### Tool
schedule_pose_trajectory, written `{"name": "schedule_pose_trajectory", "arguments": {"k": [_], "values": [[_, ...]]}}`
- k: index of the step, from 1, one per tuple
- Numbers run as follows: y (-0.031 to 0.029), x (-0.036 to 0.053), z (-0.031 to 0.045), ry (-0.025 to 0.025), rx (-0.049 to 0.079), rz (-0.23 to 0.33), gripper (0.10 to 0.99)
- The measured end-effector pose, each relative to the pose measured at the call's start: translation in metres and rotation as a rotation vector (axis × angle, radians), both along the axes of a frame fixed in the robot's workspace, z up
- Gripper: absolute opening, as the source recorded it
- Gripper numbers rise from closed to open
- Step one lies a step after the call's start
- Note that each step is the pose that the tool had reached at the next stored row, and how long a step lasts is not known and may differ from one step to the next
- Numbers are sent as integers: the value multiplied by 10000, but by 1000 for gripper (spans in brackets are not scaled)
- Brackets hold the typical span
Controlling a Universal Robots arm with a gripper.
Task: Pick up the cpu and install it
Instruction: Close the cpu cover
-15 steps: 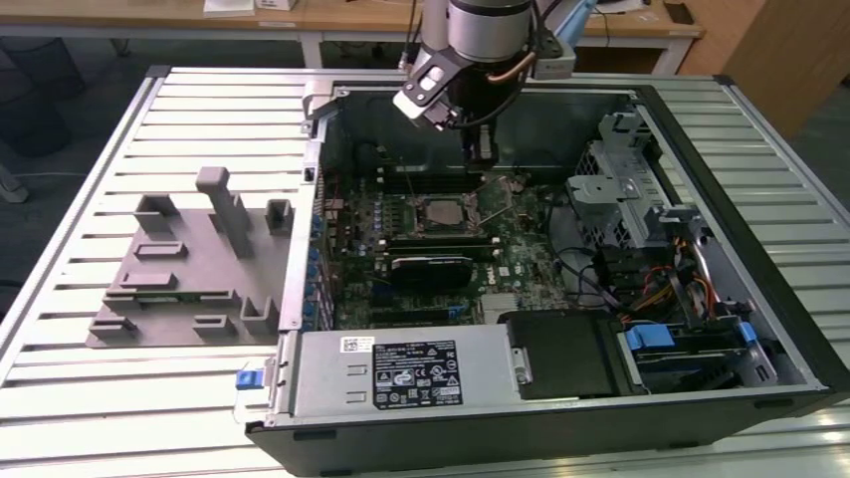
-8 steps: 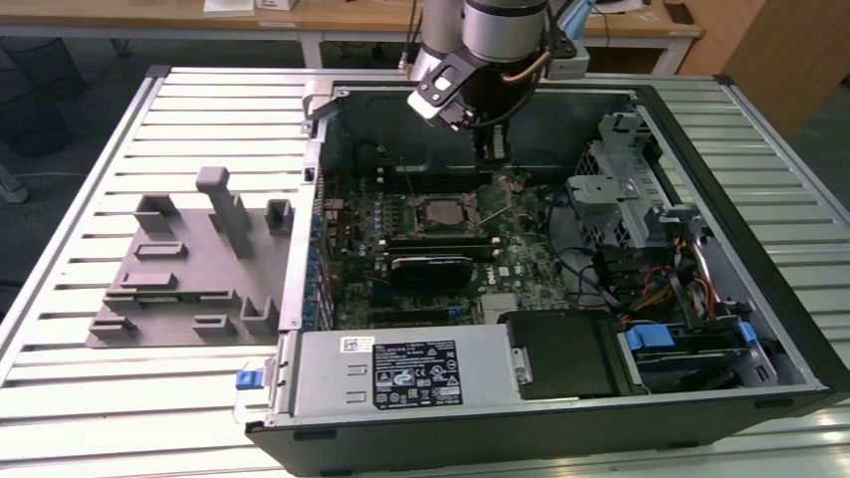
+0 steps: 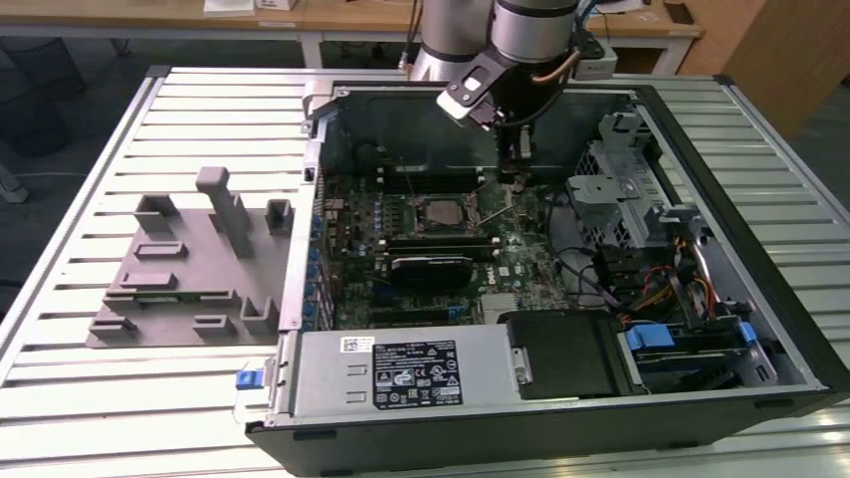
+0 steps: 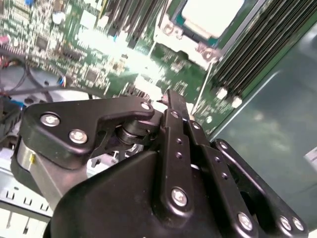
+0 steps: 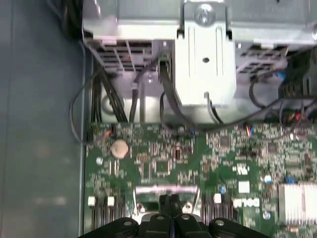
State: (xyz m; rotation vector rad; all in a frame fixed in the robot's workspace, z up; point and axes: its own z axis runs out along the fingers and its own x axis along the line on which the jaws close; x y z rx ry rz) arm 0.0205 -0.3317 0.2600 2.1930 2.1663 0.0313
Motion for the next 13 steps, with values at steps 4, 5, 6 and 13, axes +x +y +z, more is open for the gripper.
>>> {"name": "schedule_pose_trajectory", "arguments": {"k": [4,5,6,13], "values": [[0,114,0,1,0,1,106],[0,140,-1,2,0,1,106],[0,164,-1,2,0,-1,106],[0,337,-4,4,-1,0,106]]}}
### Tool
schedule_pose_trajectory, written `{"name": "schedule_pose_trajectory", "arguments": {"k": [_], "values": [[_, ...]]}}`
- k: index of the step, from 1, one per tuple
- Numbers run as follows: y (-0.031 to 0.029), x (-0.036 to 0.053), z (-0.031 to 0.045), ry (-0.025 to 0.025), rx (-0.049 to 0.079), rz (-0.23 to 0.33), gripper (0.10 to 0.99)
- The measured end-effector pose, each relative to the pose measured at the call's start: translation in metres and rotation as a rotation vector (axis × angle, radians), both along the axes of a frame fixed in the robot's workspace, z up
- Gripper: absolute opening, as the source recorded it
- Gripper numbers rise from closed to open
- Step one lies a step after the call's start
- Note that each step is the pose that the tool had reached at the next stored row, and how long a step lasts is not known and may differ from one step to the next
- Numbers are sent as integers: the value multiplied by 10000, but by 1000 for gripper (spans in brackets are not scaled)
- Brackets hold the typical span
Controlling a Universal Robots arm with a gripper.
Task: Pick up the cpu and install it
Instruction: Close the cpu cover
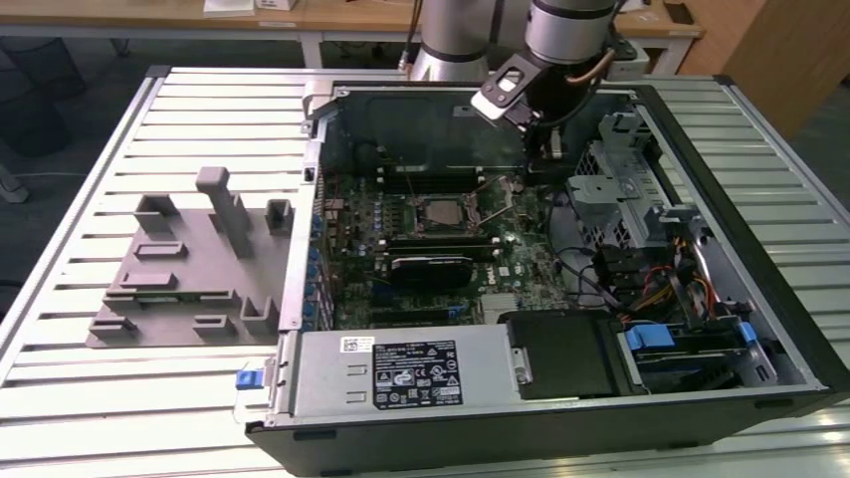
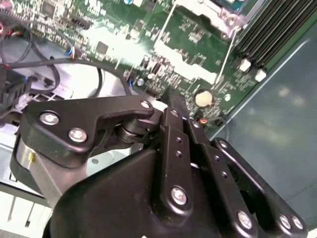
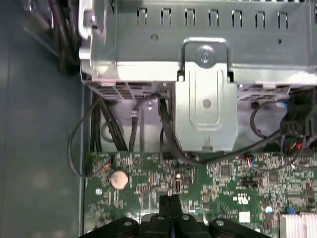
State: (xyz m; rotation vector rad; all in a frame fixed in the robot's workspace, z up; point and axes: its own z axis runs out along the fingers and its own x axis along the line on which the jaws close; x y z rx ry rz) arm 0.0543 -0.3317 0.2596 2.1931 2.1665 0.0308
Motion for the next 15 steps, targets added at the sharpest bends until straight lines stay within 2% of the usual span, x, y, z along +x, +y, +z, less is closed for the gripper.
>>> {"name": "schedule_pose_trajectory", "arguments": {"k": [3,11,15], "values": [[0,23,-29,1,0,0,106],[0,23,-162,3,0,23,106],[0,8,-192,2,0,411,106]]}}
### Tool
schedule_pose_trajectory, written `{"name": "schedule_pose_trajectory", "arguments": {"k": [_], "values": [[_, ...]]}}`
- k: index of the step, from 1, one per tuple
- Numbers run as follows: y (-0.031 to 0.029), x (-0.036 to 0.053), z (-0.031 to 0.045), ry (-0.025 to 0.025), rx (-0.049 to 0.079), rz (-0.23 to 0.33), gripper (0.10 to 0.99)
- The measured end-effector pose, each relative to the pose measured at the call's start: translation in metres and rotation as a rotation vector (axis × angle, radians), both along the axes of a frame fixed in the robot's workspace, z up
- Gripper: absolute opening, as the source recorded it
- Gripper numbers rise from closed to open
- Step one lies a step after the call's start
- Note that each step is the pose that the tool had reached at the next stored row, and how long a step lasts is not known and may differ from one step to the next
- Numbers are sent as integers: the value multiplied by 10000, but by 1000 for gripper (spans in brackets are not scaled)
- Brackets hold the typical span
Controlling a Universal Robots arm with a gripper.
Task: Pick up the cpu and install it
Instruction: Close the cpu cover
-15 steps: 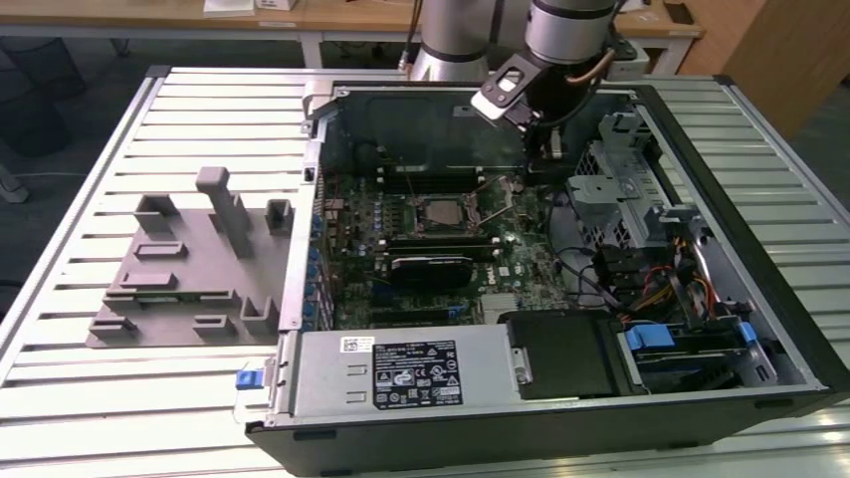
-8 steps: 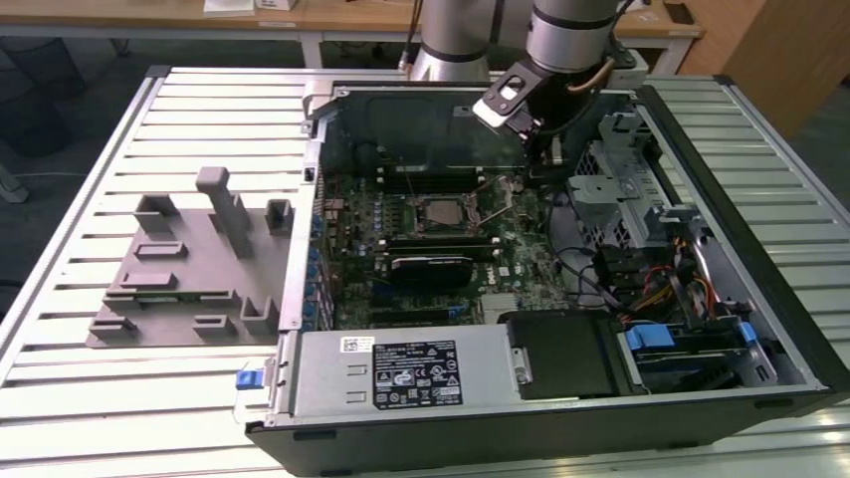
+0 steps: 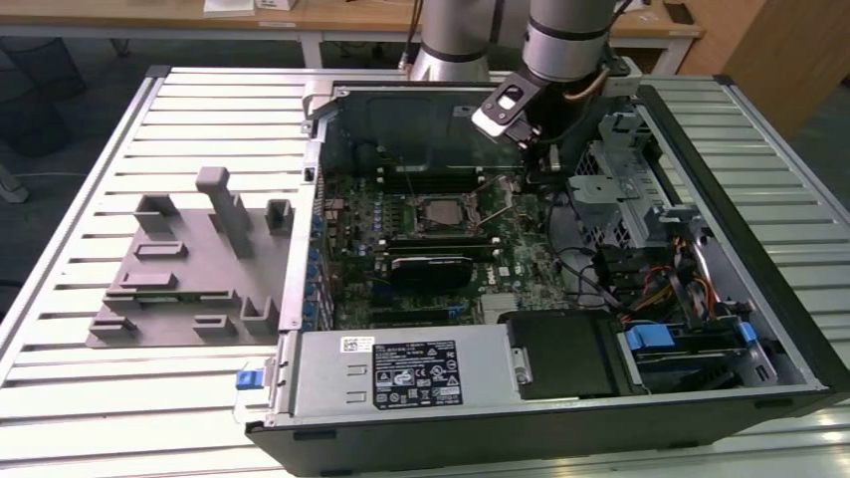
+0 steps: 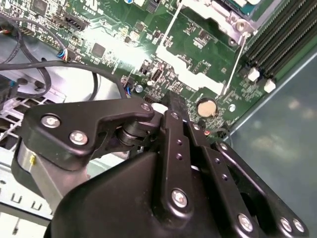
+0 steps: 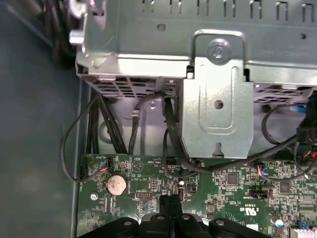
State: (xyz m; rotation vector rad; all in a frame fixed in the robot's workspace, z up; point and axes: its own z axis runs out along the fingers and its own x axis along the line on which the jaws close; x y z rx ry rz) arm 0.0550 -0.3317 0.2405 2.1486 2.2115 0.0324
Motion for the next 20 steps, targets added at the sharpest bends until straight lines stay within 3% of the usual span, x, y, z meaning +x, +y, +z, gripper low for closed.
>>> {"name": "schedule_pose_trajectory", "arguments": {"k": [6,13,16,20], "values": [[1,-49,-42,0,0,432,106],[14,-168,-45,-1,-7,464,106],[24,-246,-50,16,21,458,106],[32,-393,-47,0,-1,463,106]]}}
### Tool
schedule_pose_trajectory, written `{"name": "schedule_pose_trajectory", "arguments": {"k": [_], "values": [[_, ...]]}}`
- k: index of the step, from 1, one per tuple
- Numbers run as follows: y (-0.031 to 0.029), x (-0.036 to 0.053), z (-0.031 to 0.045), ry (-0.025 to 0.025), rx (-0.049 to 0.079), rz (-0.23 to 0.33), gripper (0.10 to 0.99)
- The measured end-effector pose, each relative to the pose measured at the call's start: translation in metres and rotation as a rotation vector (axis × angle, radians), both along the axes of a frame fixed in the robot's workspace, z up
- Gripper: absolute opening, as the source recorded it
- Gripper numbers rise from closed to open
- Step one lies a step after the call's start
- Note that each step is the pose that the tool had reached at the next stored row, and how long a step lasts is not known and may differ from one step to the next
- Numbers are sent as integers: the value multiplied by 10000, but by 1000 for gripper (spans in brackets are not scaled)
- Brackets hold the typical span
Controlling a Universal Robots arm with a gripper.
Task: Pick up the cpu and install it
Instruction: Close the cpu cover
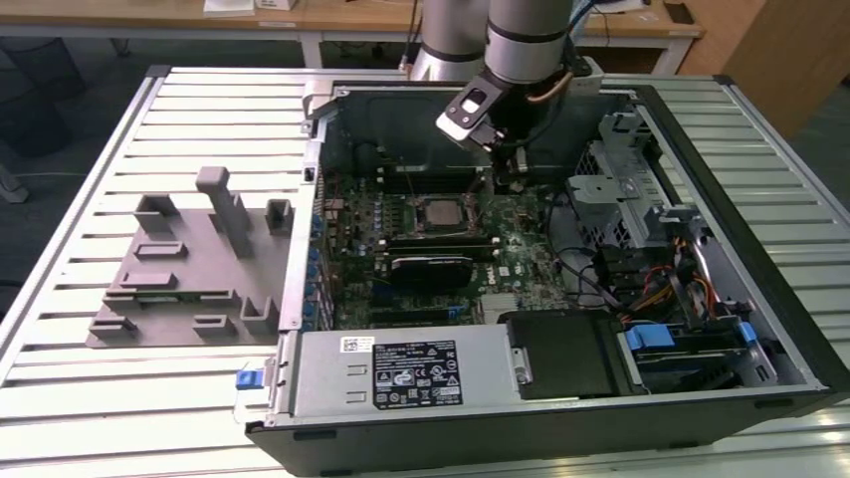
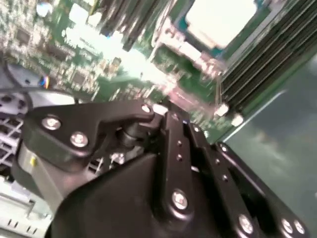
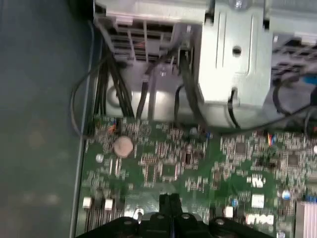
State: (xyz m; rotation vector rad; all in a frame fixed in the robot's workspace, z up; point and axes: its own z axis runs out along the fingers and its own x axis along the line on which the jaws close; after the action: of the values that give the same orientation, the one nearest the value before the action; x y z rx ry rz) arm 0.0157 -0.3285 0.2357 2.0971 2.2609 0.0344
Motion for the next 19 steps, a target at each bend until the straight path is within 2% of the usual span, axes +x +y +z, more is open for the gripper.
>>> {"name": "schedule_pose_trajectory", "arguments": {"k": [8,14,19], "values": [[15,-272,-3,0,1,-1,106],[16,-345,-9,-1,4,-1,106],[16,-478,-44,0,1,-2,106]]}}
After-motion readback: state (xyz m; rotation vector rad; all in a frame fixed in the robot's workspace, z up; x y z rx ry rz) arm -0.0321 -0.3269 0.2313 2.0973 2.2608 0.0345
